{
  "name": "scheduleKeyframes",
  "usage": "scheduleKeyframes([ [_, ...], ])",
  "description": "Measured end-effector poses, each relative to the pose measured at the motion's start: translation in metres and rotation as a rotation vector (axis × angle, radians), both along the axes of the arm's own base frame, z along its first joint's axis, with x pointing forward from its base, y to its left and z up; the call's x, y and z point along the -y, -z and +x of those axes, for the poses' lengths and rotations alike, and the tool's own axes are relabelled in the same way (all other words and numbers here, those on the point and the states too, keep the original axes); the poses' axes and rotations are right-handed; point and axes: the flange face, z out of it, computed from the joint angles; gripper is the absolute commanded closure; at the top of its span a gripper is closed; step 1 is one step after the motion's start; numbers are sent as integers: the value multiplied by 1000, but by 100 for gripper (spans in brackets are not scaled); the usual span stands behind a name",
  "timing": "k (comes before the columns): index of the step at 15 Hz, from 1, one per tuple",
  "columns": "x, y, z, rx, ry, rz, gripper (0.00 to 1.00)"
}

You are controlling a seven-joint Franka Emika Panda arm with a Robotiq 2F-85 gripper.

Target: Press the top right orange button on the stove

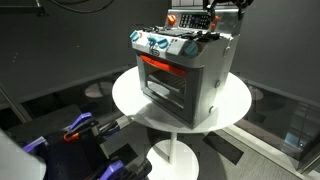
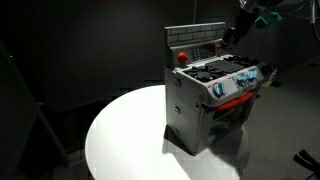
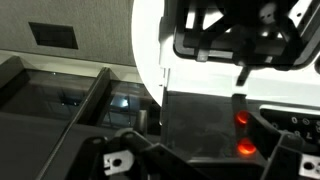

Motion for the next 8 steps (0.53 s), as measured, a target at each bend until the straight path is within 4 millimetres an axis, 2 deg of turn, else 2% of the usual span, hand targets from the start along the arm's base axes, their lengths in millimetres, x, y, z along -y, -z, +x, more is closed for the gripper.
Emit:
scheduleKeyframes([
  [8, -3, 3, 12, 6, -1, 7, 0],
])
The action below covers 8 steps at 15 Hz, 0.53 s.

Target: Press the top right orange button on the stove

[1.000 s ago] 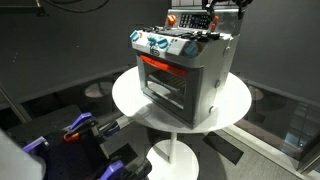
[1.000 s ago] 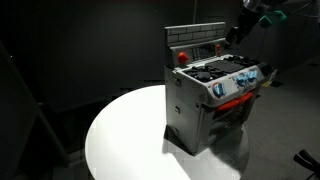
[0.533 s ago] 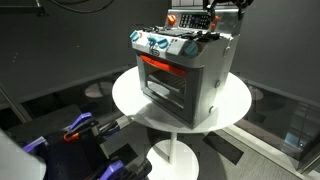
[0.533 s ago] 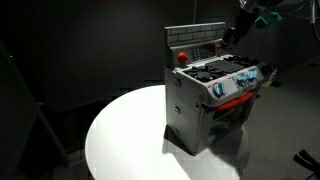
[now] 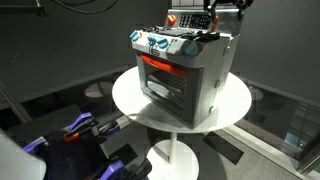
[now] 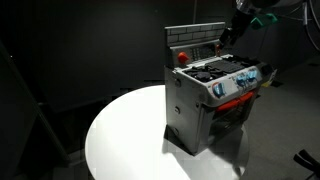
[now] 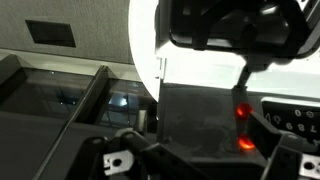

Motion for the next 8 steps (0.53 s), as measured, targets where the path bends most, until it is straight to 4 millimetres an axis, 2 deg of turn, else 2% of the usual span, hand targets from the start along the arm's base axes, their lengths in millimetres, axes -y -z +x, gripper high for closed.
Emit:
scheduleKeyframes([
  [8, 2, 2, 8, -2, 2, -2, 0],
])
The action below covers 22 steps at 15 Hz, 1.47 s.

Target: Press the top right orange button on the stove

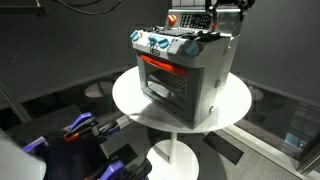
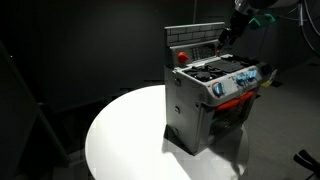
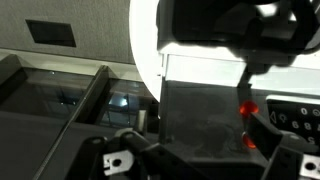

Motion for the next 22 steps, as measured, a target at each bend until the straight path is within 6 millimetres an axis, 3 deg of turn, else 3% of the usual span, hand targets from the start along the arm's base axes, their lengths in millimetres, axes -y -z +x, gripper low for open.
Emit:
scheduleKeyframes([
  [6, 4, -1, -1, -9, 6, 1, 0],
  [11, 23, -7, -11, -34, 38, 5, 0],
  [15, 36, -17, -32, -85, 66, 15, 0],
  [22, 46, -27, -88, -275, 105, 53, 0],
])
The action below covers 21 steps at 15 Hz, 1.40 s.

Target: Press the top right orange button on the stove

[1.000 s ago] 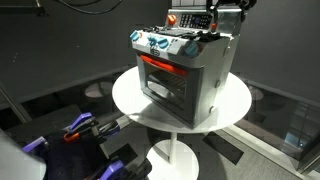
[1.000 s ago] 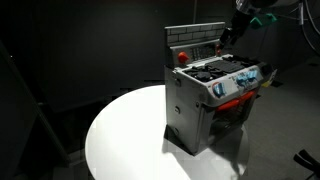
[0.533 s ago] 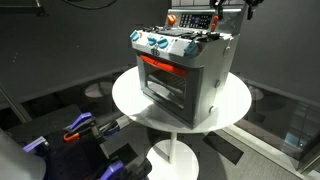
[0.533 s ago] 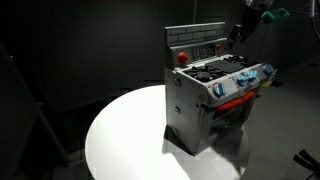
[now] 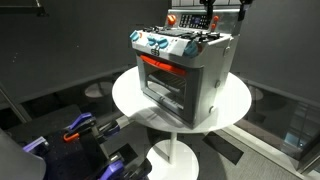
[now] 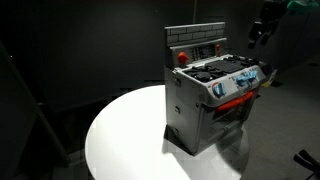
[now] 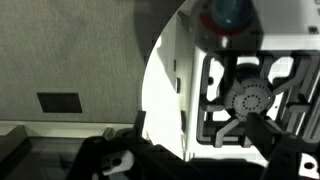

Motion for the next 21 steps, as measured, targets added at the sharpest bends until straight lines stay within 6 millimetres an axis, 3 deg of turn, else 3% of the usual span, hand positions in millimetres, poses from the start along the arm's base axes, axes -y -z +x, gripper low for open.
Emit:
scheduleKeyframes([
  [8, -5, -17, -68, -180, 9, 37, 0],
  [15, -16, -38, -123, -161, -6, 23, 0],
  [21, -31, -51, -156, -127, -29, 20, 0],
])
